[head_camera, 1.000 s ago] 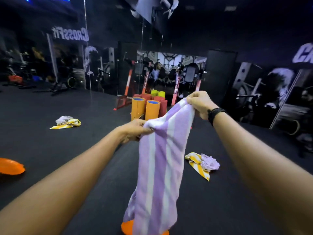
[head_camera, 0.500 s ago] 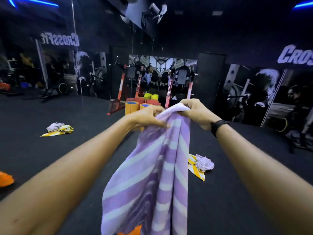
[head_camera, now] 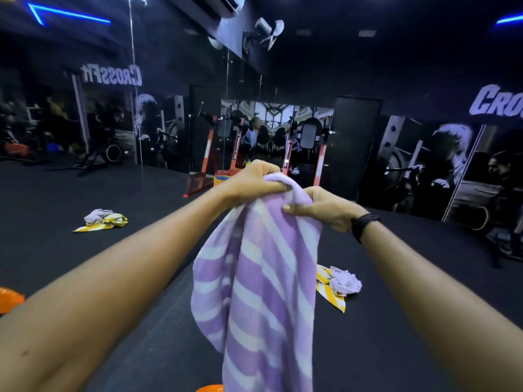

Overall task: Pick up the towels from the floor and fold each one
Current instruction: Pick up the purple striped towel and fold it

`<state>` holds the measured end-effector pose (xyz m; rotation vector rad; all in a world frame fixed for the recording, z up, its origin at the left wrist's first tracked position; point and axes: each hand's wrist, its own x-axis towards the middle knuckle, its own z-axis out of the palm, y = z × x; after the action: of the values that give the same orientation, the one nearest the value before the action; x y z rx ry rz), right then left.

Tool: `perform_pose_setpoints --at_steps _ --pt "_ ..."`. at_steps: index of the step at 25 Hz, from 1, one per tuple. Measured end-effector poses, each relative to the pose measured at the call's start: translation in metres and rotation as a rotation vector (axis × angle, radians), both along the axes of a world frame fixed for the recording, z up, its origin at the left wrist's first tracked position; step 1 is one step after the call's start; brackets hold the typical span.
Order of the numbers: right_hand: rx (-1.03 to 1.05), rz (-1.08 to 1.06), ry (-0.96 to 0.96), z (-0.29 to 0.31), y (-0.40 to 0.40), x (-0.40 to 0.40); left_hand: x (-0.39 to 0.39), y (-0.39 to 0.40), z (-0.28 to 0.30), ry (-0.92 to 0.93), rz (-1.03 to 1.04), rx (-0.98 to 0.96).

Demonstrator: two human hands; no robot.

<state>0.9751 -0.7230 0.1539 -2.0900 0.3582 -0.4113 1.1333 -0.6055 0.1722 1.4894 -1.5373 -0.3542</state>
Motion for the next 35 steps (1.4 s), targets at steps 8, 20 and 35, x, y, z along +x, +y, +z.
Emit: perform_pose_setpoints --at_steps 8,20,35 --pt "0.051 -0.192 -0.159 -0.012 -0.033 -0.04 0.063 0.049 -0.009 -0.573 0.272 0.811" --pt "-0.001 0.071 -0.186 0.0 0.015 0.009 0.005 0.019 0.035 -0.665 0.161 0.366" --pt "0.191 -0.062 -0.449 0.004 0.021 0.013 0.014 0.03 -0.034 0.163 -0.045 -0.076"
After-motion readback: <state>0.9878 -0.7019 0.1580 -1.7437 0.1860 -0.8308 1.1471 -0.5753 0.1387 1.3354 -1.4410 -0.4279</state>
